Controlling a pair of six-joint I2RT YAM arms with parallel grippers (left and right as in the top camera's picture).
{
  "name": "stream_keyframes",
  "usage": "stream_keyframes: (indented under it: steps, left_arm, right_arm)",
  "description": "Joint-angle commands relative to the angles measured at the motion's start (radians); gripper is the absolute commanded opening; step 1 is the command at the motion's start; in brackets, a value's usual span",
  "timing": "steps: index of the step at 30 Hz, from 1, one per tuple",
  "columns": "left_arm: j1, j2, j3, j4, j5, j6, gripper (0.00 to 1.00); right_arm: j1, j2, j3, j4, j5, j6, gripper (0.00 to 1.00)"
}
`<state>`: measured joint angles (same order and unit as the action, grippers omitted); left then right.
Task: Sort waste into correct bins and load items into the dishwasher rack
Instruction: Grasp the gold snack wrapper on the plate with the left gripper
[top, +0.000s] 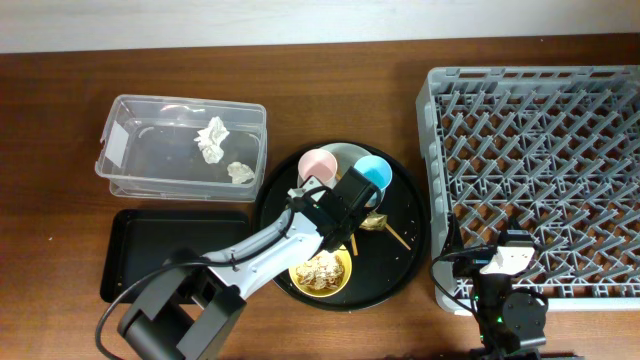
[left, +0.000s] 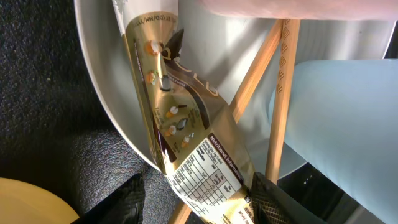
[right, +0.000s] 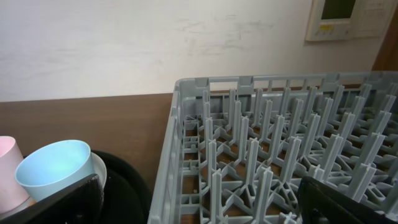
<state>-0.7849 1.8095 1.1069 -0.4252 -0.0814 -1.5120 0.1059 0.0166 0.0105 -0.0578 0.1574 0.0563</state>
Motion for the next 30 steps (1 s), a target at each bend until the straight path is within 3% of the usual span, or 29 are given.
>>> stream_keyframes:
  steps: [1, 4, 5, 15, 21, 30]
  left_arm:
    - [0.004, 0.029, -0.011, -0.001, -0.012, -0.014, 0.54]
    - [0.004, 0.036, -0.011, 0.005, -0.013, -0.014, 0.54]
    - [0.004, 0.036, -0.011, 0.008, -0.016, -0.013, 0.48]
    - [0.004, 0.036, -0.011, 0.005, -0.016, -0.005, 0.33]
    - [0.004, 0.027, -0.011, -0.003, -0.011, 0.011, 0.16]
    - [0.004, -0.077, -0.011, -0.032, -0.021, 0.071, 0.14]
  right_arm:
    - [0.005, -0.004, -0.005, -0.007, 0.012, 0.005, 0.98]
    - [0.005, -0.004, -0.005, -0.007, 0.012, 0.005, 0.98]
    - [0.005, -0.004, -0.005, -0.007, 0.012, 0.005, 0.98]
    - [0.005, -0.004, -0.005, -0.007, 0.012, 0.005, 0.98]
    - [0.005, -0.004, -0.005, -0.007, 0.012, 0.005, 0.98]
    - [0.005, -0.004, -0.005, -0.007, 0.012, 0.005, 0.99]
